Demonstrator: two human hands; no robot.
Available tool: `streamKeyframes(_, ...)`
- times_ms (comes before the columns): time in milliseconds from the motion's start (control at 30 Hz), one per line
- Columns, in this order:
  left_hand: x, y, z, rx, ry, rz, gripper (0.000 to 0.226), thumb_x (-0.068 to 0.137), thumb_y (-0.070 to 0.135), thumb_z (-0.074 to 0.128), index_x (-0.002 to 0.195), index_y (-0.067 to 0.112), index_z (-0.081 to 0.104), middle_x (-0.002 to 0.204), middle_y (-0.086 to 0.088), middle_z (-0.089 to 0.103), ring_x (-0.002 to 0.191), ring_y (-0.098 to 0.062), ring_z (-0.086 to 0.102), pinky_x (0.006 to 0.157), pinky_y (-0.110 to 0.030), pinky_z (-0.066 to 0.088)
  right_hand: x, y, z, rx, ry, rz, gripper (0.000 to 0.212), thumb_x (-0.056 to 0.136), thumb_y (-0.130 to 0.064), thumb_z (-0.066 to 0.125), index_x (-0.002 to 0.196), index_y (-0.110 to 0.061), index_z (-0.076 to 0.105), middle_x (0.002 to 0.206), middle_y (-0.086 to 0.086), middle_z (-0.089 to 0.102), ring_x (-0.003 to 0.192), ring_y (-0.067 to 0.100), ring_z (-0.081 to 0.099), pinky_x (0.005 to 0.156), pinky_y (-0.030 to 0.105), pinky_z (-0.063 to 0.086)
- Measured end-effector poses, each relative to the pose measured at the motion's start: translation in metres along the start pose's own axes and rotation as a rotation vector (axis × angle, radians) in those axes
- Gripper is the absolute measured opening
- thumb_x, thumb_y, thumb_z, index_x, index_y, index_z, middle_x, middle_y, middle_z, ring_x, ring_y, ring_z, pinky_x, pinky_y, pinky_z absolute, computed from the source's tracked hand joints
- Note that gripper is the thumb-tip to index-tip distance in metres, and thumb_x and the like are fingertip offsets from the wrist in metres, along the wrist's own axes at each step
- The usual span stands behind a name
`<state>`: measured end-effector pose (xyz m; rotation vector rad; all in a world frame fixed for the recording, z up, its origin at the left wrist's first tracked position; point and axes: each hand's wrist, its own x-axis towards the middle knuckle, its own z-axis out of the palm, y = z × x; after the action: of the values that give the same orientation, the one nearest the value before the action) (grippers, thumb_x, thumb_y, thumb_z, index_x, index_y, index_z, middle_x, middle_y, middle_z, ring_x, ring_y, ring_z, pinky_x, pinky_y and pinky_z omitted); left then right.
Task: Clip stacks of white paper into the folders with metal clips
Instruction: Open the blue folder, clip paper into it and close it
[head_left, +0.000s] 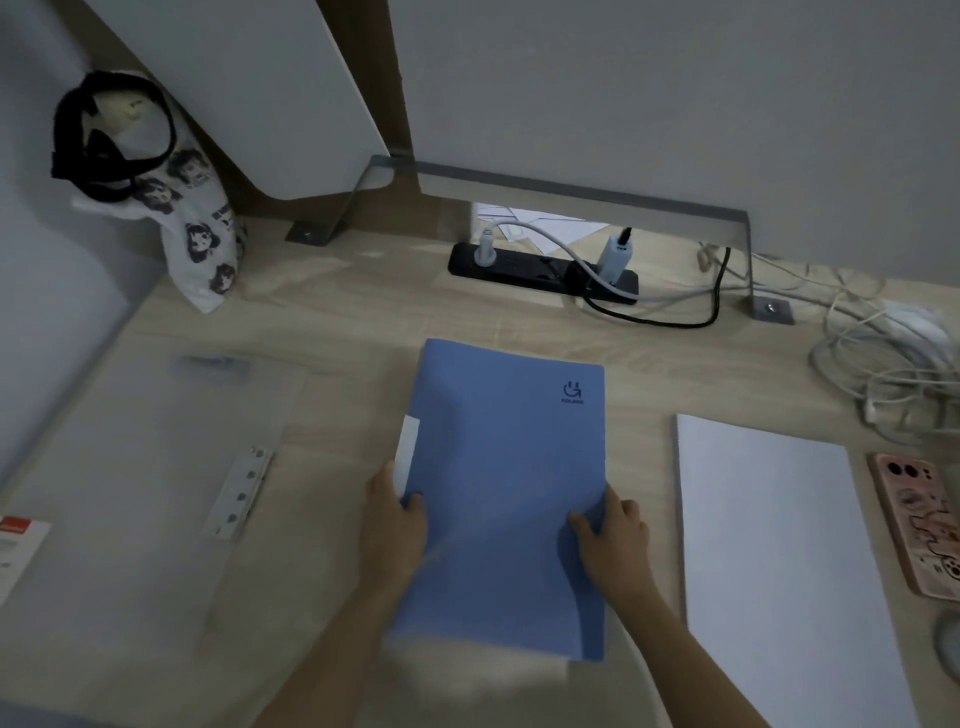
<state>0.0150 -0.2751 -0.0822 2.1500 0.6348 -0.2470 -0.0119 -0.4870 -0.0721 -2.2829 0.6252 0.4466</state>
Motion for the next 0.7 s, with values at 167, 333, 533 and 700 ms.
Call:
streamKeyframes(167,0.027,-0.023,-0.039,-0.090,-0.006,0.008,0.059,0.092,0.004,0.047,0.146,0.007,0.023,0.149,-0.013,0.032,0.137,-0.034,0.032,0.114,-0.044,0.026,-0.004,-0.025,0.038,-0.018,-0.094,-0.076,0.060,0.093,-0.022,0.050,0.145,-0.010,0.021,0.128,0.019,0.040,0.113,0.038,0.042,0.097,0.041,0.038)
streamKeyframes(333,0.041,-0.038,-0.062,-0.037,-0.055,0.059,0.033,0.092,0.010,0.046,0.125,0.005,0.046,0.129,-0.013,0.050,0.120,-0.030,0.047,0.102,-0.045,0.039,-0.015,-0.039,0.047,-0.079,-0.046,-0.064,0.059,0.092,-0.018,0.051,0.144,-0.011,0.025,0.127,0.022,0.041,0.115,0.037,0.040,0.096,0.038,0.036)
streamKeyframes(533,0.064,-0.058,-0.139,0.163,0.228,0.147,0.047,0.090,0.015,0.055,0.135,0.009,0.044,0.141,-0.014,0.041,0.129,-0.031,0.036,0.102,-0.042,0.035,-0.044,-0.116,0.059,0.217,0.096,-0.302,0.042,0.090,-0.009,0.052,0.132,-0.009,0.043,0.122,0.005,0.037,0.113,0.017,0.040,0.099,0.032,0.038)
streamKeyframes(700,0.095,-0.114,-0.214,0.400,0.267,-0.050,0.067,0.086,0.029,0.061,0.143,0.008,0.031,0.150,-0.023,0.023,0.140,-0.037,0.018,0.113,-0.048,0.019,-0.066,-0.188,0.127,0.601,-0.605,-0.006,0.051,0.084,-0.026,0.057,0.132,-0.014,0.048,0.130,0.001,0.052,0.122,0.016,0.048,0.101,0.031,0.039)
